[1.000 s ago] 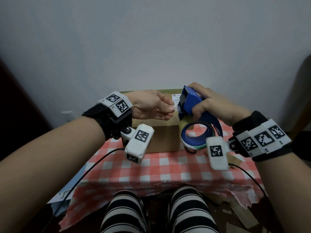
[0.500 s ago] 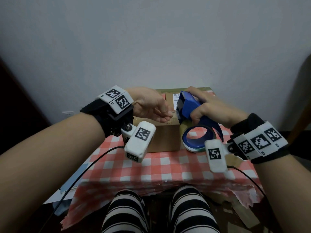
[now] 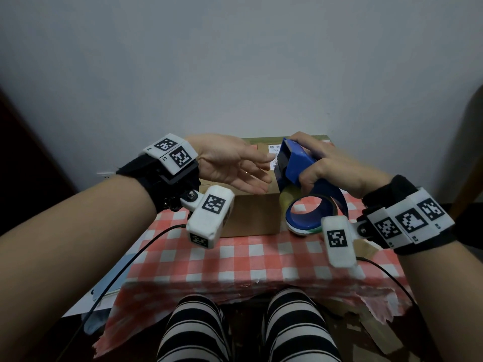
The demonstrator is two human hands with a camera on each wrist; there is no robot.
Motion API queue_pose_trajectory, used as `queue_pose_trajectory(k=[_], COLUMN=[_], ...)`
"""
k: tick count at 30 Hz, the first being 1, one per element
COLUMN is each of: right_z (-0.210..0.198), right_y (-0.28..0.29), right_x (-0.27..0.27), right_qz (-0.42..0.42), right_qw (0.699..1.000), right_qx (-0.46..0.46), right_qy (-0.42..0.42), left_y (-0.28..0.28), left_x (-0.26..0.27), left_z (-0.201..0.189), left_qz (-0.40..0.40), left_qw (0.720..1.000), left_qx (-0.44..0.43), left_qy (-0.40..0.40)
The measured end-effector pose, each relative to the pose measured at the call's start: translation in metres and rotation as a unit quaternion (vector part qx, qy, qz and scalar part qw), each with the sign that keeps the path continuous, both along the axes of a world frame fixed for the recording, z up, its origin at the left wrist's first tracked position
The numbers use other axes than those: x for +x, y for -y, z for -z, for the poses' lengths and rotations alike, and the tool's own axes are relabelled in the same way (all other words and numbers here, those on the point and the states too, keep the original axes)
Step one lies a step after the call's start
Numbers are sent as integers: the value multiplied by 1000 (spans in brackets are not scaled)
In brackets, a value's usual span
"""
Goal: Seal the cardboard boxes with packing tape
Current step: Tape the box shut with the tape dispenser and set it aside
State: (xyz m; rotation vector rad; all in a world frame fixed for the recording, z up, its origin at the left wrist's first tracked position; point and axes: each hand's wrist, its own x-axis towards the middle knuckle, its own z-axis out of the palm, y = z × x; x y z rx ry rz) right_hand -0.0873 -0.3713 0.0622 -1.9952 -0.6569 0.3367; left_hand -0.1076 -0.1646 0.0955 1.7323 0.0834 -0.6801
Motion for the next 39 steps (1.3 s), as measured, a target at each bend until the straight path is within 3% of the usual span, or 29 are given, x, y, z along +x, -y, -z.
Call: queue_pose_trajectory(k=[13,25,39], right_z=[0,-1,1], right_y=[1,3,3], right_x=[0,1,-3], right_qz=[9,5,20], right_qw=[1000,1000,997], right_qx=[-14,-19,-75], right_qy=[8,-3,14], left_y=[7,9,18], left_x=[2,5,7], left_z=[5,6,16], left_qz=[-20,-28,-58], left_qw=[998,997,997], left_qx=[-52,-47,-36], left_qy=[32,62,37])
